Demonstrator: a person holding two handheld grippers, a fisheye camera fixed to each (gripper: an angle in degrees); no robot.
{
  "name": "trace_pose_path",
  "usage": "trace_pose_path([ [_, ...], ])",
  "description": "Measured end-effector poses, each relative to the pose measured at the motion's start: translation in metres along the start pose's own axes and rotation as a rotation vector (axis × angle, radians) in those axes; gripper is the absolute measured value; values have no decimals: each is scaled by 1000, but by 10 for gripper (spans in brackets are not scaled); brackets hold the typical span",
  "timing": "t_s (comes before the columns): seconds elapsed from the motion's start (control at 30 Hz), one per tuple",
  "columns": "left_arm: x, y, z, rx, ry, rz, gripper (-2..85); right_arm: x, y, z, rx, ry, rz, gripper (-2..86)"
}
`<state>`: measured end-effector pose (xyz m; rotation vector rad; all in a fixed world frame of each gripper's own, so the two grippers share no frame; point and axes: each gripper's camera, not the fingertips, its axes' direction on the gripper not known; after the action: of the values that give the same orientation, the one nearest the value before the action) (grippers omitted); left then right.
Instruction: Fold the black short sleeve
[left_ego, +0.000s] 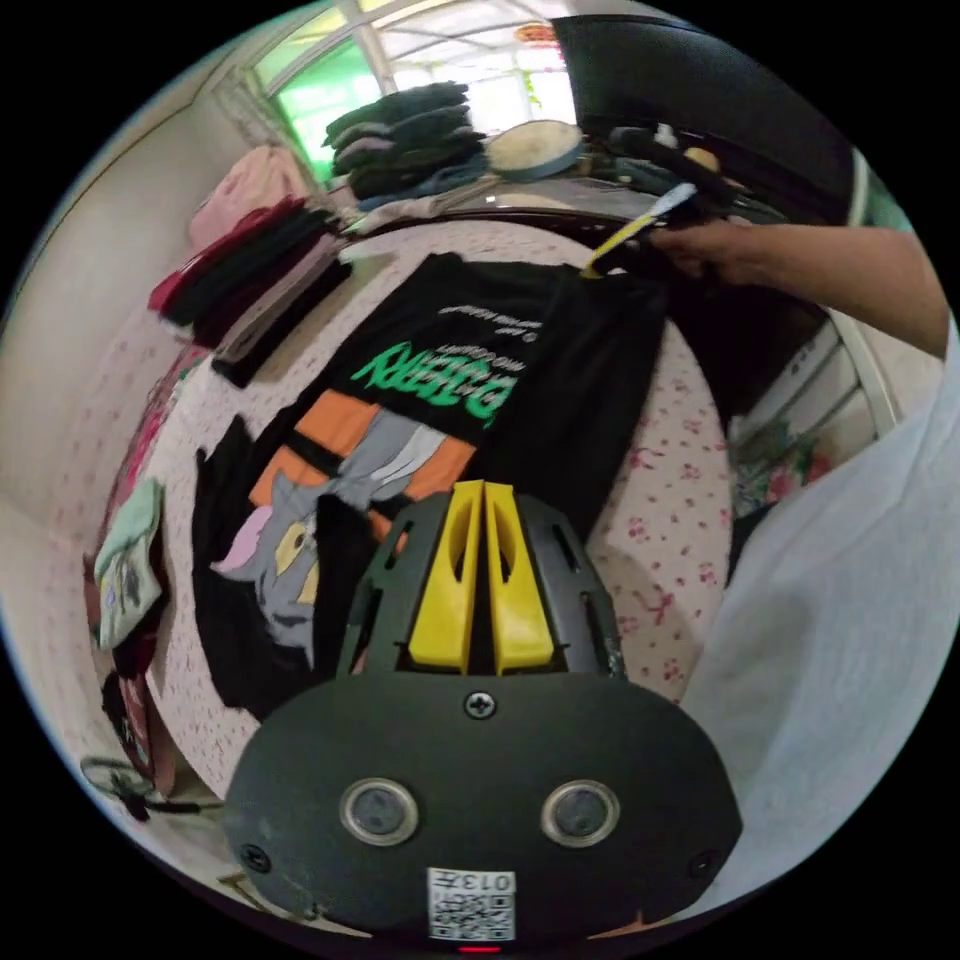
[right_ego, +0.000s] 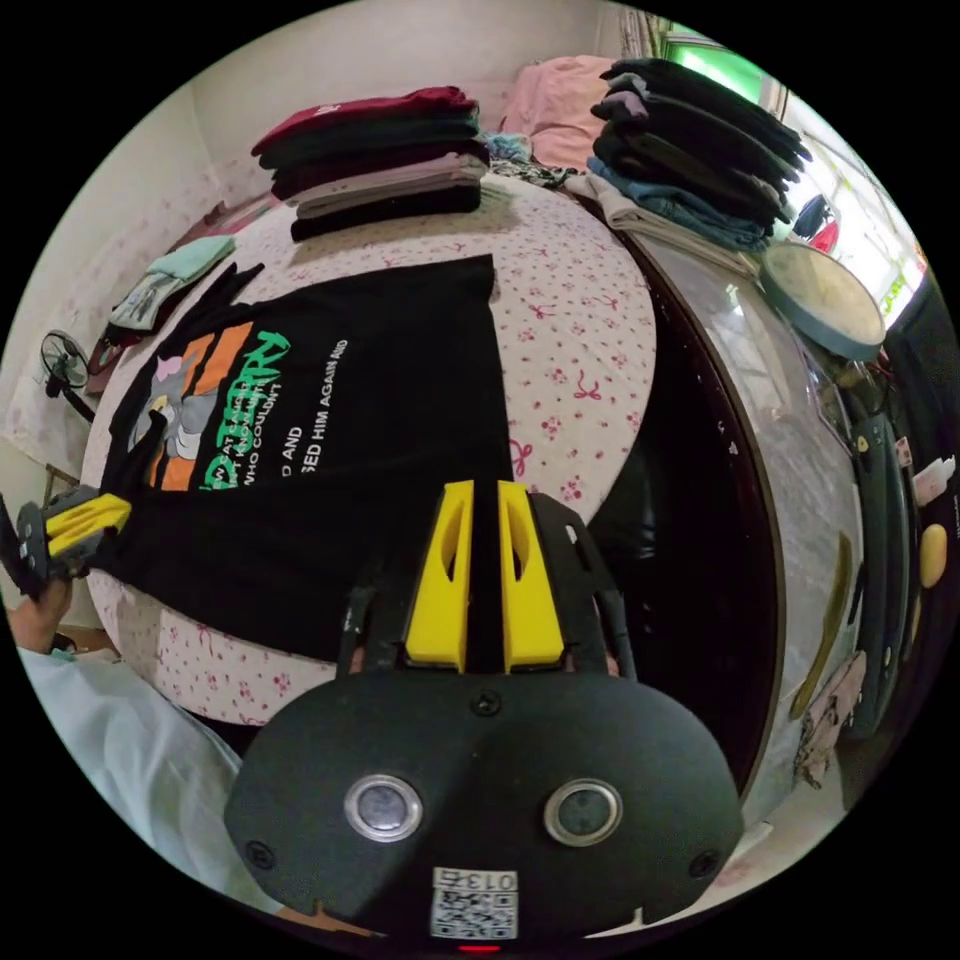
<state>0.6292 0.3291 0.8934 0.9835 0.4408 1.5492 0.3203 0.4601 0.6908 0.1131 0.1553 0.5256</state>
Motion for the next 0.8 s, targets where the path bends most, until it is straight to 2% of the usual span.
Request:
trace_pose_path([
  [0.17,14,-14,39,-95,60,38,-4,5,-6,-10,-23,-6,-62,11],
  [0.37,19,-17,47,-98,10,91,-4,15,-5,-29,18,26,-34,7],
  [0.5,3,-9,40,-79,41,40,-4,25,-5,-34,9,3,31,7],
  [0.57,-6,-2,28,-37,18,10,-4,22,-4,-55,88,58,34,4],
  [0.63,-13,5,25,-40,-15,-1,-4,4,0,-72,120,-16,-72,2],
  [0.7,-23,14,36,-91,-55,-12,-4,-19,4,-73,69,-85,-162,1],
  [0.8,-42,24,49,-122,-14,-69,-3,-55,19,-63,10,-43,-270,1],
])
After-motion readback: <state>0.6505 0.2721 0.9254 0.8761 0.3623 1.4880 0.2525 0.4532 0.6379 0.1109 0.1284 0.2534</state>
